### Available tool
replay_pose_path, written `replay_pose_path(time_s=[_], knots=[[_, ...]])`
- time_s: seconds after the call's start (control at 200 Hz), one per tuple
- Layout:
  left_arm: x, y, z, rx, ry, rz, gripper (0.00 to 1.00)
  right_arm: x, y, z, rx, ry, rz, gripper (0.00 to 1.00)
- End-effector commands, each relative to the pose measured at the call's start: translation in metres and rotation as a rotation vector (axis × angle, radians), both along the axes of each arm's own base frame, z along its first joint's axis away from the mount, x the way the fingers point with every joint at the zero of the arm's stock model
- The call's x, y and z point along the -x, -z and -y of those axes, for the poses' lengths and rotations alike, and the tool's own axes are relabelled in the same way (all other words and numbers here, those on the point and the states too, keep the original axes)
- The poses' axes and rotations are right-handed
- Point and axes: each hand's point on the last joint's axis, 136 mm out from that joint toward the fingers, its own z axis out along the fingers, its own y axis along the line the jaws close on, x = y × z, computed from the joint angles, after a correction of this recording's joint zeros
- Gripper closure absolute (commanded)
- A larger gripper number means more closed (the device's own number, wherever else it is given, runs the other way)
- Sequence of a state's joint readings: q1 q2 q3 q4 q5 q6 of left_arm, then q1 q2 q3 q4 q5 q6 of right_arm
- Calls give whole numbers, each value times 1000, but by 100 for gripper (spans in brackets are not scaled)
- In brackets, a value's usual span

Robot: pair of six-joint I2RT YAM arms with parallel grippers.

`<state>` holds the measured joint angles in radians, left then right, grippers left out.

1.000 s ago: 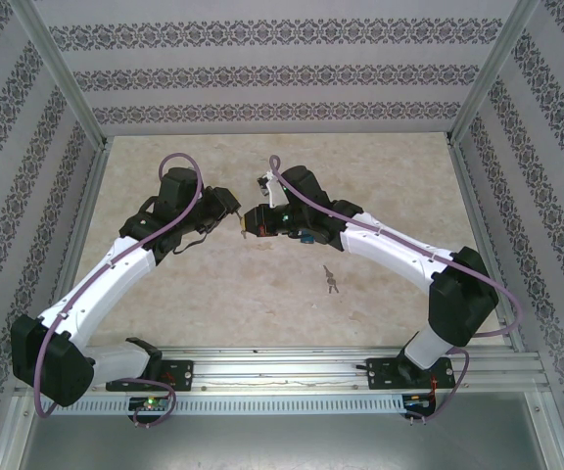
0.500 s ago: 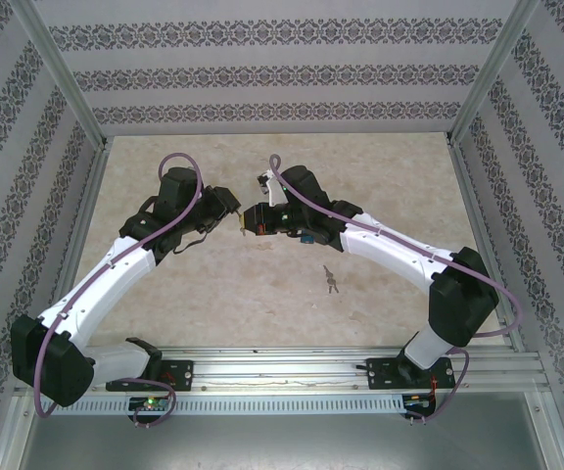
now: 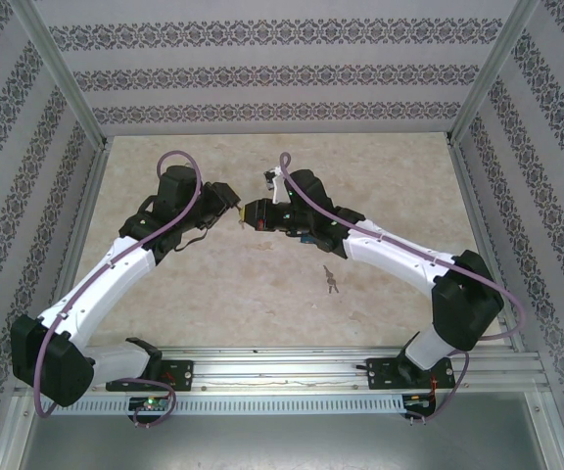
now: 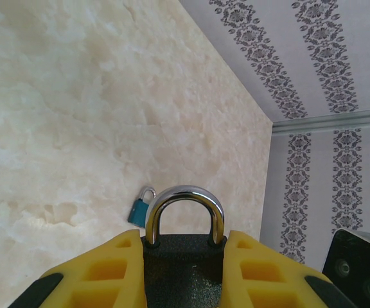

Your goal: Unlock with the key

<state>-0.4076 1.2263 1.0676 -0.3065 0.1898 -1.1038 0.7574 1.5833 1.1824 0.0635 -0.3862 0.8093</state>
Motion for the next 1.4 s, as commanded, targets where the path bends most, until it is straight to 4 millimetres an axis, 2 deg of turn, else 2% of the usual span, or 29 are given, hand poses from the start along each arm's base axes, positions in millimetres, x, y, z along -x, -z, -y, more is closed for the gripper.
replay_pose_path(time_s=[0.0,0.505,0.63,0.744,1.004,1.164,1.249,1.394], knots=[[6,-10,15,32,49,9,100,-3,-49,-24,-128,-27,111,100],[7,-14,18,61,58,19,100,-27,-53,-22,-140,65,188,100],[7,-13,20,68,64,17,100,-35,-61,-24,-226,50,147,100],[8,-14,21,65,75,18,100,-31,-75,-31,-271,-29,148,100],[8,-14,23,69,85,20,100,-18,-100,-27,-305,-101,247,100],[9,-19,25,79,98,29,100,-17,-98,-22,-209,-125,312,100],[9,-20,25,80,100,32,100,-20,-87,-17,-151,-108,317,100],[9,-22,26,83,104,37,100,-16,-89,-12,-187,-153,322,100]])
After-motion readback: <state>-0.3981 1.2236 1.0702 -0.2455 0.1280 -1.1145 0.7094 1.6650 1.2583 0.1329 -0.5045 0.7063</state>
